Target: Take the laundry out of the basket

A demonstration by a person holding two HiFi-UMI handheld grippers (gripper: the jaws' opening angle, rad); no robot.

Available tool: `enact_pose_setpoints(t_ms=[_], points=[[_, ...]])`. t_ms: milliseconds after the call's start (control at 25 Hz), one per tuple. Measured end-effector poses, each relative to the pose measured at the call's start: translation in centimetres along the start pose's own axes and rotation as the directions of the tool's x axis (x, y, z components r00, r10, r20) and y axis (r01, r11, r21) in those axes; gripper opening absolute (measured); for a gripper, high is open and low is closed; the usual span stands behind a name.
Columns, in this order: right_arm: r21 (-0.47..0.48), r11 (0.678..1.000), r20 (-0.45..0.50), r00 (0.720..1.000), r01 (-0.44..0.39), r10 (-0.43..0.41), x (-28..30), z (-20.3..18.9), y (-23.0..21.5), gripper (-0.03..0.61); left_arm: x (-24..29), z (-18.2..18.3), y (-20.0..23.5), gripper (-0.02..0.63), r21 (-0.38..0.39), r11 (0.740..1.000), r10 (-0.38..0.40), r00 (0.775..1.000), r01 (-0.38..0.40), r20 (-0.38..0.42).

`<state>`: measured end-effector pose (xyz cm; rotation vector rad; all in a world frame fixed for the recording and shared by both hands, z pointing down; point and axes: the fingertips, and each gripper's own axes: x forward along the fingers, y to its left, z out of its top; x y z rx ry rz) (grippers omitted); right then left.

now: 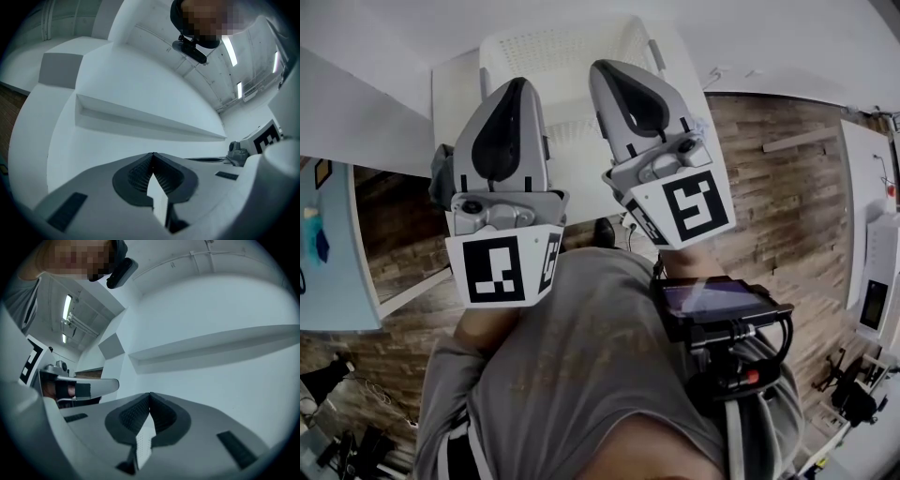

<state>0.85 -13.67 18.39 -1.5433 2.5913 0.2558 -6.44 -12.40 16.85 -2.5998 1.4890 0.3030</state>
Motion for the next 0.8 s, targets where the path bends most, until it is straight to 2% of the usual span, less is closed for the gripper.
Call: enact_pose_setpoints(t_ms=[400, 800], points=[[0.005, 1.0, -0.006, 1.0, 0.001, -0.001, -0.1, -1.1, 0.6, 0.008, -0.6, -0.8, 0.4, 0.008, -0.008, 1.0, -0.007, 1.0, 0.007, -0.002], [0.007, 1.0, 0.0, 1.0, -0.004, 0.004, -0.1, 0.1, 0.1, 0.008, -0.1, 0.3, 0.1, 0.008, -0.003, 1.0, -0.006, 1.0, 0.006, -0.003]])
